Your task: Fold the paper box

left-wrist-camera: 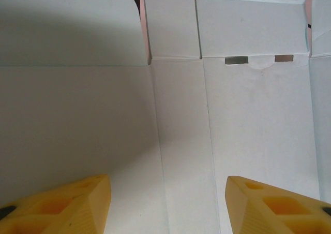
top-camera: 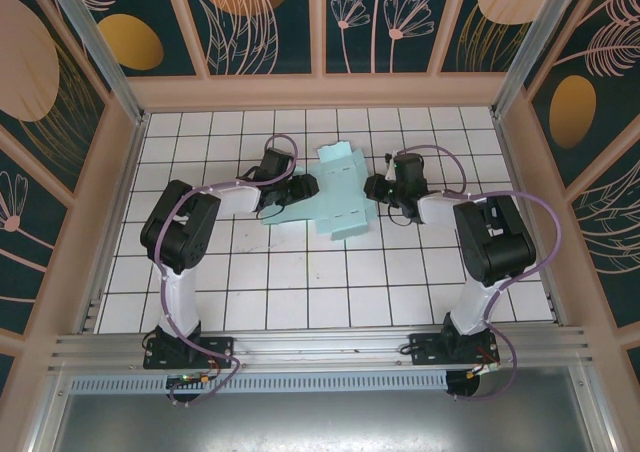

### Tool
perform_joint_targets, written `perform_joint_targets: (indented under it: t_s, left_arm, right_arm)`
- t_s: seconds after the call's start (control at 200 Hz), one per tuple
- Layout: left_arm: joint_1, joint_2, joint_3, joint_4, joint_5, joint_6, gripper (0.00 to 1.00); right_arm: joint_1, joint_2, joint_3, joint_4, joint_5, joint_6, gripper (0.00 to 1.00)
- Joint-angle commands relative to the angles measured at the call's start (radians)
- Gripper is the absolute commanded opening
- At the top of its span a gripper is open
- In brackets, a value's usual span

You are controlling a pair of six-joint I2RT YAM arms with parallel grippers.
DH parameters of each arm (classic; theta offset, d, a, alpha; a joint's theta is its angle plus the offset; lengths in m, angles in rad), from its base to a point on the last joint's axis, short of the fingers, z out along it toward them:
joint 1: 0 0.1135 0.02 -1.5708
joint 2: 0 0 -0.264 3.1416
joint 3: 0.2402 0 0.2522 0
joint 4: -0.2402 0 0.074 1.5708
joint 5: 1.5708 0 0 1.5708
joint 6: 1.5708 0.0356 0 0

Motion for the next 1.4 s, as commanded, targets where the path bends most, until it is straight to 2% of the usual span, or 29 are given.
perform_joint_targets:
  t_s: [0.0, 0.39, 0.43, 0.485, 0.586, 0.631, 0.716, 0.746, 0.811, 0.926, 0.991, 1.076, 1.241, 1.396]
  left_arm:
    - [0.001, -0.015, -0.025, -0.044, 0.001, -0.014, 0.61]
    - [0.0, -0.002, -0.03, -0.033, 0.003, -0.024, 0.61]
    - [0.001, -0.001, -0.029, -0.034, 0.003, -0.024, 0.61]
    - [0.001, -0.003, -0.028, -0.035, 0.003, -0.024, 0.62]
    - [0.0, -0.014, -0.03, -0.029, -0.004, -0.023, 0.64]
    - [0.0, -0.024, -0.031, -0.028, -0.023, -0.023, 0.7]
    - [0.0, -0.063, -0.039, -0.016, -0.075, -0.019, 0.94]
    - [0.001, -0.078, -0.038, -0.014, -0.098, -0.016, 0.99]
    - [0.008, -0.11, -0.041, 0.013, -0.121, -0.02, 0.99]
    - [0.09, -0.129, -0.074, 0.146, -0.033, -0.146, 0.99]
    - [0.122, -0.131, -0.088, 0.198, -0.026, -0.187, 0.99]
    - [0.141, -0.12, -0.054, 0.172, -0.034, -0.172, 0.99]
    - [0.15, -0.119, -0.037, 0.136, -0.041, -0.136, 0.99]
    - [0.15, -0.134, -0.061, 0.123, -0.055, -0.121, 0.99]
  right_arm:
    - [0.004, 0.011, 0.037, -0.022, 0.031, -0.032, 0.3]
    - [0.003, 0.054, 0.048, 0.007, 0.001, -0.013, 0.23]
    - [0.003, 0.055, 0.05, 0.007, 0.002, -0.012, 0.18]
    - [0.003, 0.05, 0.049, 0.004, 0.01, -0.013, 0.0]
    - [0.004, 0.035, 0.053, -0.023, 0.047, -0.032, 0.0]
    - [0.006, 0.033, 0.061, -0.048, 0.072, -0.047, 0.0]
    - [0.019, 0.033, 0.092, -0.125, 0.146, -0.099, 0.0]
    - [0.025, 0.036, 0.106, -0.161, 0.175, -0.117, 0.0]
    - [0.038, 0.043, 0.142, -0.234, 0.244, -0.165, 0.0]
    - [0.076, 0.062, 0.205, -0.346, 0.413, -0.257, 0.0]
    - [0.096, 0.077, 0.244, -0.4, 0.491, -0.294, 0.0]
    - [0.125, 0.107, 0.302, -0.475, 0.585, -0.323, 0.0]
    - [0.202, 0.215, 0.438, -0.628, 0.858, -0.385, 0.0]
    - [0.253, 0.318, 0.539, -0.704, 1.036, -0.389, 0.0]
